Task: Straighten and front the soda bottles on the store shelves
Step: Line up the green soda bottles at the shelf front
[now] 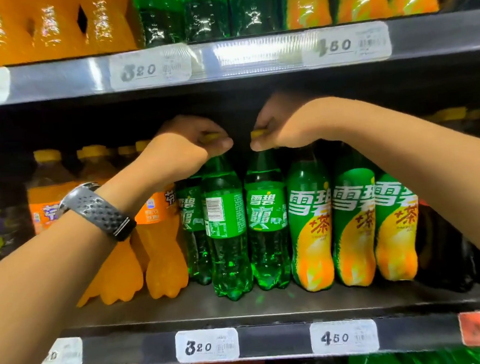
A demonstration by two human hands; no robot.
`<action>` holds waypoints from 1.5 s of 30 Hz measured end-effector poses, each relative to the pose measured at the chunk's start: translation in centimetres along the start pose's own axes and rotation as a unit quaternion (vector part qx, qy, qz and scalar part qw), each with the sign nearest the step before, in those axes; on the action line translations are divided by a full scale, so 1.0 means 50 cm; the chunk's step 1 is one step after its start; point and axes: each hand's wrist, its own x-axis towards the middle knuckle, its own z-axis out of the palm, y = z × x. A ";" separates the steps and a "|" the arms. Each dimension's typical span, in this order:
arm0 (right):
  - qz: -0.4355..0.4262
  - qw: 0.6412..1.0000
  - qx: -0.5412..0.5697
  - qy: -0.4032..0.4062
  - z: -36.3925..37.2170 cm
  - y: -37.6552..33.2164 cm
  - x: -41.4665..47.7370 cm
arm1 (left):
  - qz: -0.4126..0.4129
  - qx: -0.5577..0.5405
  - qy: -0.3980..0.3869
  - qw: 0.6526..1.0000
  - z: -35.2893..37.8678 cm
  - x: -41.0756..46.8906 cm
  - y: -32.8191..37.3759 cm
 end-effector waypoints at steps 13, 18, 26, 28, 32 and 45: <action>0.022 0.997 0.067 -0.024 -0.001 -0.004 -0.003 | 0.073 -0.017 -0.149 0.986 -0.043 0.020 -0.026; 0.014 0.998 0.064 -0.008 0.004 -0.004 -0.009 | 0.055 -0.041 -0.107 0.992 -0.034 0.016 -0.012; 0.012 0.996 0.084 -0.030 0.001 -0.001 -0.009 | 0.030 0.065 -0.043 0.996 -0.021 0.024 -0.007; 0.017 0.996 0.083 -0.030 0.006 0.000 -0.007 | 0.040 0.073 -0.061 0.995 -0.024 0.024 -0.006; 0.022 0.997 0.069 -0.034 0.008 -0.001 -0.005 | 0.062 0.061 -0.121 0.989 -0.036 0.022 -0.005; 0.017 0.996 0.076 -0.035 0.003 -0.007 -0.013 | 0.068 0.108 -0.082 0.989 -0.023 0.037 -0.012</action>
